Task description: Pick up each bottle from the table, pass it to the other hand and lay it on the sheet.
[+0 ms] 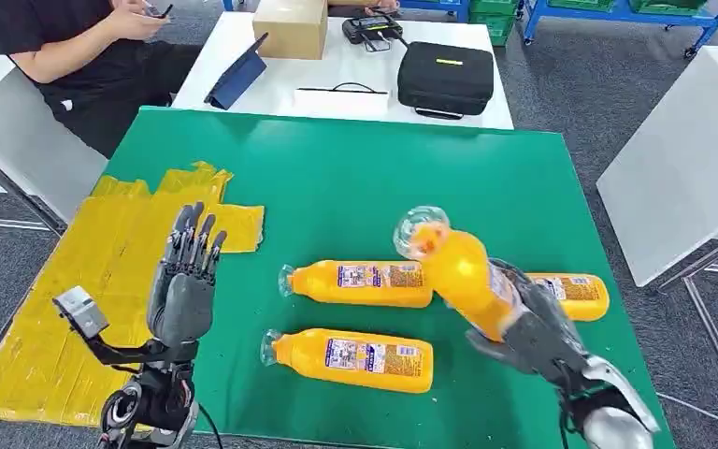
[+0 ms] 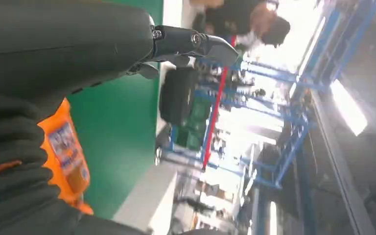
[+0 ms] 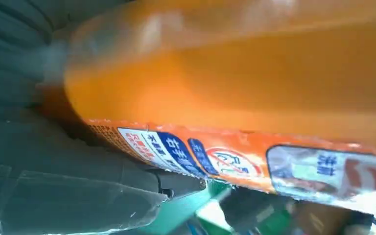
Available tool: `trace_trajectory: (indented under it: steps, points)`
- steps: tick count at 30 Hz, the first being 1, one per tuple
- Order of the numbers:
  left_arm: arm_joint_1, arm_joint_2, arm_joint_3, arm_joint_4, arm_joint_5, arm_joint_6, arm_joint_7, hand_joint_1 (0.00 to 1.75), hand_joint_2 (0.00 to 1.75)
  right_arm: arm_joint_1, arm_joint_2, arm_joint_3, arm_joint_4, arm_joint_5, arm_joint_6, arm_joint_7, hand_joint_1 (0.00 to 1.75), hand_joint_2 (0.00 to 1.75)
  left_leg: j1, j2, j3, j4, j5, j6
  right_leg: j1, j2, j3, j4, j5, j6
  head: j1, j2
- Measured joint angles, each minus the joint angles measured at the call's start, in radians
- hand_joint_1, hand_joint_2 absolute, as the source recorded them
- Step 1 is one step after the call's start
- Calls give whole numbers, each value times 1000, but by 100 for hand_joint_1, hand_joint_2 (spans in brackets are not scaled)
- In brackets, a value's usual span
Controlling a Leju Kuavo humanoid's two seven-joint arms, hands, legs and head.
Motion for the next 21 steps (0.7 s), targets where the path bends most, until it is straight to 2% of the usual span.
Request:
trace_trajectory:
  steps: [6, 11, 21]
  points:
    - [-45, 0, -42, 38, 30, -5, 23, 0, 175, -148, 112, 128, 153, 42, -17, 70, 175, 175, 0, -2, -3, 0, 2, 0, 0, -1, -4, 4, 0, 0, -1, 0]
    - [-73, -5, -66, 60, 65, -14, 41, 0, 175, -206, 171, 163, 195, 73, 2, 117, 175, 175, 0, -2, -6, 0, 2, -1, -1, -1, -7, 5, 0, 0, 0, 0]
    - [-96, -11, -83, 84, 92, 14, 65, 0, 175, -257, 242, 243, 230, 112, 12, 125, 175, 175, 0, -2, -9, 0, 2, -1, -1, -1, -10, 5, 0, 0, 0, 0]
